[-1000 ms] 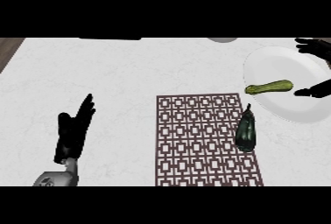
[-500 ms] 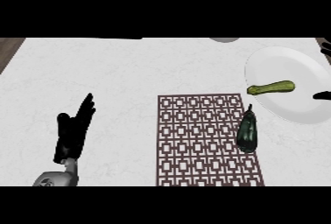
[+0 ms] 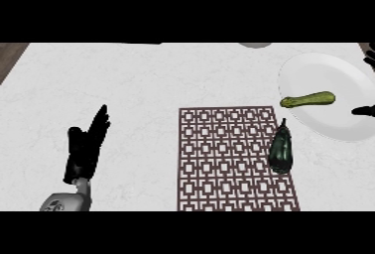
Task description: Pick the squash from the placemat and place it in the plate
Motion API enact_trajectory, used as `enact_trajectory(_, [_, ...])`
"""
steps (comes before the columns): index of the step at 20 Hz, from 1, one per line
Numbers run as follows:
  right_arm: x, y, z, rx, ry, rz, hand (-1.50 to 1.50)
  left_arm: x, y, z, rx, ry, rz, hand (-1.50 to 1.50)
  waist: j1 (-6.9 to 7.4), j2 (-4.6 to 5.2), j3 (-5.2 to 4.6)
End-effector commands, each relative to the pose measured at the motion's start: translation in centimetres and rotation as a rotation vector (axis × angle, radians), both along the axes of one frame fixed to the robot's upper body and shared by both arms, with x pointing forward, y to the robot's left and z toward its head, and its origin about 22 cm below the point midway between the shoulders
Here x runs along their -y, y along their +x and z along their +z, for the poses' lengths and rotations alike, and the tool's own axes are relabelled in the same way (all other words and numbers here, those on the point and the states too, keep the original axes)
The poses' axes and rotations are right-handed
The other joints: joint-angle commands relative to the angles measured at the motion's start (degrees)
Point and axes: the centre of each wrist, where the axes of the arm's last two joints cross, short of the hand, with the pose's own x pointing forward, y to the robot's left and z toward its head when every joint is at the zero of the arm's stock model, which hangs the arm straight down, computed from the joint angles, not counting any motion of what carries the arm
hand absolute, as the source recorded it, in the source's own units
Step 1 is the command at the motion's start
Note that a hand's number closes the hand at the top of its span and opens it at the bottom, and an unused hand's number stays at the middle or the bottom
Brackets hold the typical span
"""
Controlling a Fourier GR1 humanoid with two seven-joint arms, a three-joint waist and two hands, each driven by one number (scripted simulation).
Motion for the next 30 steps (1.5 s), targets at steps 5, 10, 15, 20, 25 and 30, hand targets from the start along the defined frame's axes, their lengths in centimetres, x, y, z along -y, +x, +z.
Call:
enact_trajectory(5, [0.4,-1.0,-1.4,0.007,0.006,0.064,-1.5,-0.6,0.7,0.7,-0.011,0.006,0.015,0.0,0.0,-0.12,-0.04])
enact_trajectory(10, [-0.4,-0.8,-2.4,0.005,-0.019,0.028,-1.5,0.0,-0.6,-0.5,-0.004,0.012,-0.003,0.0,0.59,-0.03,-0.01])
enact_trajectory(15, [1.1,-2.4,-2.9,0.013,-0.062,-0.011,-1.5,0.2,0.1,-0.1,0.013,-0.007,-0.013,0.0,0.93,0.45,0.08])
enact_trajectory(20, [2.7,-2.8,-1.1,-0.003,-0.071,-0.048,-1.5,0.5,-0.2,0.1,0.012,-0.019,-0.053,0.0,1.22,0.29,0.09])
enact_trajectory(25, [3.4,-4.1,-2.3,0.015,-0.101,-0.081,-1.5,0.6,-0.2,-0.3,0.014,0.001,-0.021,0.0,1.21,0.62,0.2])
enact_trajectory(30, [4.8,-5.0,-1.5,0.036,-0.089,-0.117,-1.5,1.5,0.3,0.3,0.021,-0.009,-0.024,0.0,1.11,0.67,0.3])
